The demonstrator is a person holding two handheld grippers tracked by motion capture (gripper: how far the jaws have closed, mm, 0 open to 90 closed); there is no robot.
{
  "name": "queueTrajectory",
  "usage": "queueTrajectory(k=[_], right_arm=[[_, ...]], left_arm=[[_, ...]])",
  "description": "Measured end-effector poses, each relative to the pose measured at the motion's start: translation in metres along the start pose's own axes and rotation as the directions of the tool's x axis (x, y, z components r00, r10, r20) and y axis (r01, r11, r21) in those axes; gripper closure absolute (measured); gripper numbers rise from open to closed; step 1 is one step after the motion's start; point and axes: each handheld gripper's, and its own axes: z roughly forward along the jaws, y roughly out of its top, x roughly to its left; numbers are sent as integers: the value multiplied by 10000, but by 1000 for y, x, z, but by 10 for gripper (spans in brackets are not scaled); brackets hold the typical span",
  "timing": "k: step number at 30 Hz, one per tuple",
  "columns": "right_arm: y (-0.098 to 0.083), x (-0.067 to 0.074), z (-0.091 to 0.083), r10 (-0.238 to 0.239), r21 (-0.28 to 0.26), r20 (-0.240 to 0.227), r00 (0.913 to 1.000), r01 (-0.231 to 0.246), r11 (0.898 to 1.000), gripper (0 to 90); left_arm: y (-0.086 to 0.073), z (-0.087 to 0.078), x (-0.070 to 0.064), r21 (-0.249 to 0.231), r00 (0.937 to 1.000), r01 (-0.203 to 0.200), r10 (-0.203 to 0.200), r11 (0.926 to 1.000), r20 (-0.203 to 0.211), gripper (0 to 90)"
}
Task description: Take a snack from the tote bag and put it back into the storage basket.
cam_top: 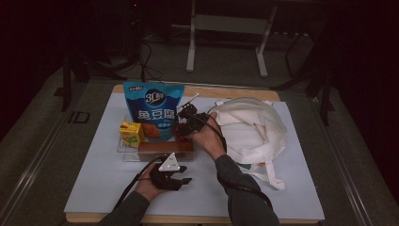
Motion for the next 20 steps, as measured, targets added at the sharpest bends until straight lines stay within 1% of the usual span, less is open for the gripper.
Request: queueTrajectory(k=[3, 5, 7, 8, 9, 11, 15, 17, 19, 20], right_arm=[[0, -1, -4, 5, -127, -53, 10000, -6, 9999, 287], [0, -4, -11, -28, -367, -3, 10000, 28, 9993, 328], [1, -6, -16, 62, -556, -69, 10000, -66, 9984, 332], [1, -6, -16, 62, -556, -69, 10000, -66, 9984, 332], [1, -9, -20, 107, -639, -93, 9999, -113, 9979, 335], [1, -11, -24, 97, -681, -61, 9999, -101, 9976, 335], [-2, -15, -26, 204, -723, -80, 9998, -209, 9972, 336], [-4, -18, -28, 271, -798, -162, 9995, -283, 9964, 336], [-9, -22, -33, 267, -1151, -318, 9991, -302, 9929, 336], [-13, -27, -39, 308, -1415, -425, 9986, -365, 9893, 334]], left_arm=[[0, 0, 0, 1, 10000, 12, -12, 10000, 2, 503], [0, 0, 0, -8, 10000, 25, -25, 10000, 13, 503], [0, 0, 0, -15, 10000, 42, -42, 10000, 14, 503], [0, 0, 0, -15, 10000, 42, -42, 10000, 14, 503], [0, 0, 0, 6, 10000, 25, -25, 10000, 13, 503], [0, 0, 0, 14, 10000, 28, -28, 10000, 17, 503], [0, 0, 0, 17, 10000, 24, -24, 10000, 12, 503], [0, 0, 0, 6, 10000, 36, -36, 10000, 9, 502], [0, 0, 0, -2, 10000, 9, -9, 10000, 6, 502], [0, 0, 0, -2, 10000, 9, -9, 10000, 6, 502]])
